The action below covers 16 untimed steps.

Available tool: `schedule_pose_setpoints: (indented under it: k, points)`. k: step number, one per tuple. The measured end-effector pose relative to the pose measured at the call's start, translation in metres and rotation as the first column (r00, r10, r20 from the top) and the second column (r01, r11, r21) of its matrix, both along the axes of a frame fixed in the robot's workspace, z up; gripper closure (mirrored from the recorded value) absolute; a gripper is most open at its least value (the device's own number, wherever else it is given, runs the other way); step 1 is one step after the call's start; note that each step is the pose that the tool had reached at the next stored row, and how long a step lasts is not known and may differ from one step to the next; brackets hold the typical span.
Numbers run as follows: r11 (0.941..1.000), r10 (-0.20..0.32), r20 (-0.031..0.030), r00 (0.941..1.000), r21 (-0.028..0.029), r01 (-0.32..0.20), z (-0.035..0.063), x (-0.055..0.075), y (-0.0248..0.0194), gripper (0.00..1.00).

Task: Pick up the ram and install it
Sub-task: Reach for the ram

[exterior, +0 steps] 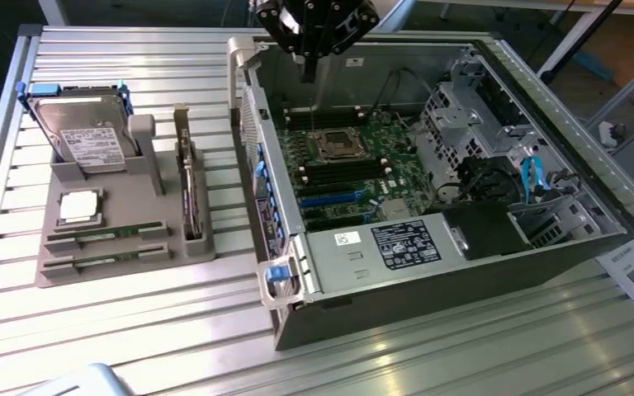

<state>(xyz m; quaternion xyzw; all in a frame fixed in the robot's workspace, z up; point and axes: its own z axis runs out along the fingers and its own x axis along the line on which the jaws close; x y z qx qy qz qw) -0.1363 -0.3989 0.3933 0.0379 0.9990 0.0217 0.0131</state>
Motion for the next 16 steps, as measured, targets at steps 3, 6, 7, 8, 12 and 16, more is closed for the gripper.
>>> schedule_pose_setpoints:
  k: [3, 6, 7, 8, 12, 16]
  points:
    - [1.0, 0.0, 0.0, 1.0, 0.0, 0.0, 0.0, -0.014, 0.0, 0.9]
    - [1.0, 0.0, 0.0, 1.0, 0.0, 0.0, 0.0, -0.022, 0.0, 0.9]
    - [1.0, 0.0, 0.0, 1.0, 0.0001, 0.0, 0.0, -0.025, 0.0, 0.9]
    - [1.0, 0.0, 0.0, 1.0, 0.0, 0.0, 0.0, -0.028, 0.0, 0.9]
    - [1.0, 0.0, 0.0, 1.0, 0.0, 0.0, 0.0, -0.042, 0.0, 0.9]
    - [1.0, 0.0, 0.0001, 1.0, 0.0001, 0.0, 0.0, -0.054, 0.0, 0.9]
